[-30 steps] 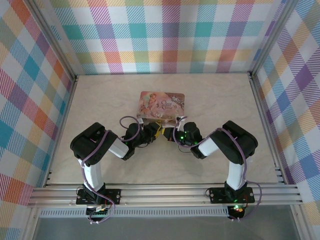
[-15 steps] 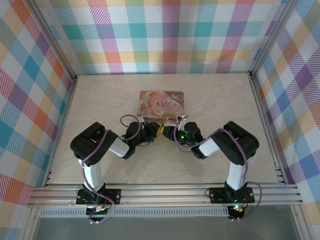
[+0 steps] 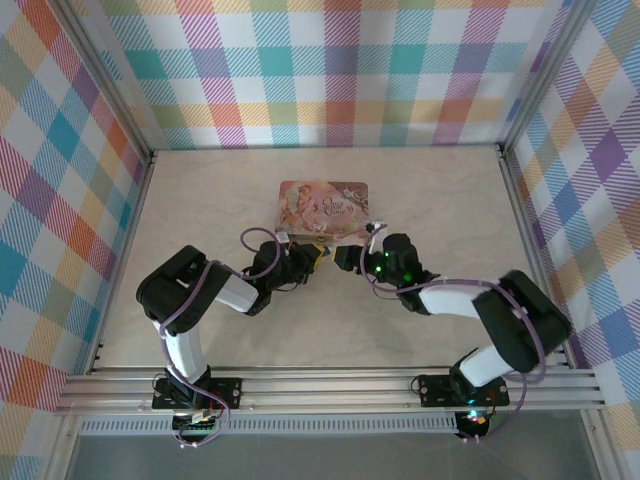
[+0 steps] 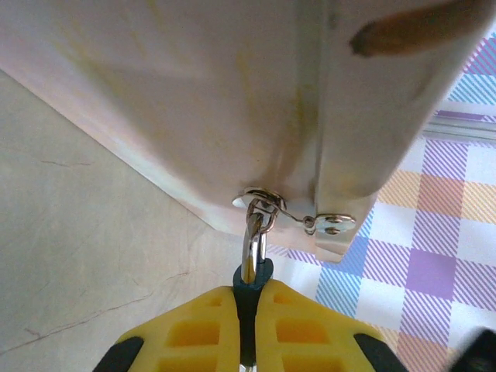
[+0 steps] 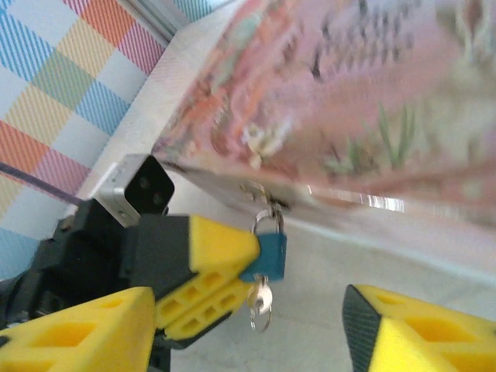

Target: Unlock the padlock with the key

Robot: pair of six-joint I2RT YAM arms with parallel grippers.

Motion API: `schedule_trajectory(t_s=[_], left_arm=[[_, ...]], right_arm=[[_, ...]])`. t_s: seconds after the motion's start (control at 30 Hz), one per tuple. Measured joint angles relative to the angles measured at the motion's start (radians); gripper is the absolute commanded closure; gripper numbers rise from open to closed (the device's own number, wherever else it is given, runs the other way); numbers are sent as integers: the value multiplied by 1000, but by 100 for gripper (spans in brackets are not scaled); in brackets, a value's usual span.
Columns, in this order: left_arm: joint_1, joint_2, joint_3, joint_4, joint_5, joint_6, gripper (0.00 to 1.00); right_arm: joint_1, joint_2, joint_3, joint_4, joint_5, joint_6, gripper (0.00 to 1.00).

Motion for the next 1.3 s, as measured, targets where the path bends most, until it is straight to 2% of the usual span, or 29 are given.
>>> schedule_trajectory(t_s=[0.1,0.2,0.37,0.53,0.77,0.93,1.07,1.3], left_arm=[[0,-20,6,-40,0,3,95],[0,-28,7,-60,0,3,95],[0,-37,17,-88,5,3,95],[0,-44,19,-103,7,3,95],[0,-57,19,-128,8,3,96],[0,-57,19,-128,8,2,97],[0,-57,19,-128,8,0,98],[0,-57,19,-128,8,-5,98]], right_arm=[[0,-92,74,-148,53,-166,18],[0,-149,116,-245,108,-312,1],[0,-211,126,-324,187,-532,0],[0,-244,135,-338,256,-662,0],[-1,-243,183,-410,247,-874,0],[7,-265,87,-346,238,-1069,1],[57,-257,-13,-261,223,-1246,0],[132,-124,-63,-135,190,-1352,2]])
